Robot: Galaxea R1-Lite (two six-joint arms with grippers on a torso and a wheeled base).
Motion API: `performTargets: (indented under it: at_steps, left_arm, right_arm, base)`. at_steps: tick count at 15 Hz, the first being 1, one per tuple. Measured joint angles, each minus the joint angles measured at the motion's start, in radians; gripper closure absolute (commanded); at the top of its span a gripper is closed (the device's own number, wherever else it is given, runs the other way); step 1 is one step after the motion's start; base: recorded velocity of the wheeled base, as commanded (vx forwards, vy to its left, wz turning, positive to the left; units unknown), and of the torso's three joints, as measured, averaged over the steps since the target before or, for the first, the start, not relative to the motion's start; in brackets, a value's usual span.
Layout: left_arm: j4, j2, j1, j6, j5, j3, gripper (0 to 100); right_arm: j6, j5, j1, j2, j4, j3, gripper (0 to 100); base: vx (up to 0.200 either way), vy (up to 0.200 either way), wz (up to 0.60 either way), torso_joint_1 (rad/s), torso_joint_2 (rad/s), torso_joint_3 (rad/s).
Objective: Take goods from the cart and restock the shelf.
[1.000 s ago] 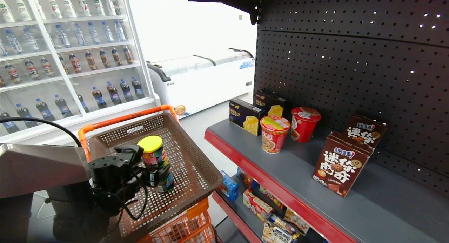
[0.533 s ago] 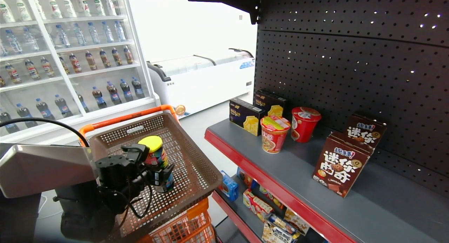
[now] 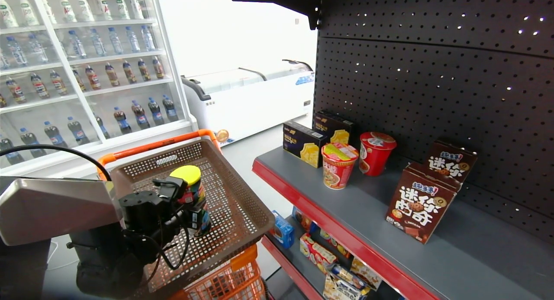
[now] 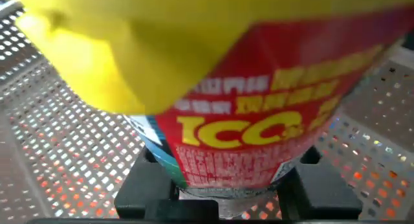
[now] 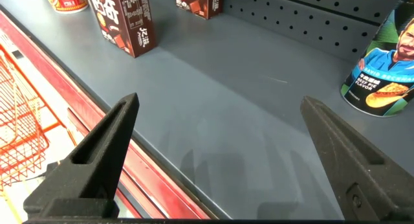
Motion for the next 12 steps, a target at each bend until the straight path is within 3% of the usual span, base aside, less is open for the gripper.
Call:
performTargets:
  at_steps: [2, 4, 12]
  left_arm:
    - [0.063, -0.051, 0.004, 0.007, 0.015, 0.007, 100]
    - [0.194, -0.155, 0.019, 0.020, 0.022, 0.005, 100]
    - [0.928, -0.797, 0.077, 0.012, 0.021, -0.044, 100]
  right_arm:
    - [0.000, 0.000, 0.000, 0.000, 0.000, 0.000, 0]
    - [0.000, 0.000, 0.000, 0.000, 0.000, 0.000, 0]
    - [0.000, 0.000, 0.000, 0.000, 0.000, 0.000, 0]
  base:
    - [0.000, 0.000, 0.00, 0.000, 0.00, 0.000]
    - [0.000, 0.000, 0.00, 0.000, 0.00, 0.000]
    - [0.000, 0.000, 0.00, 0.000, 0.00, 0.000]
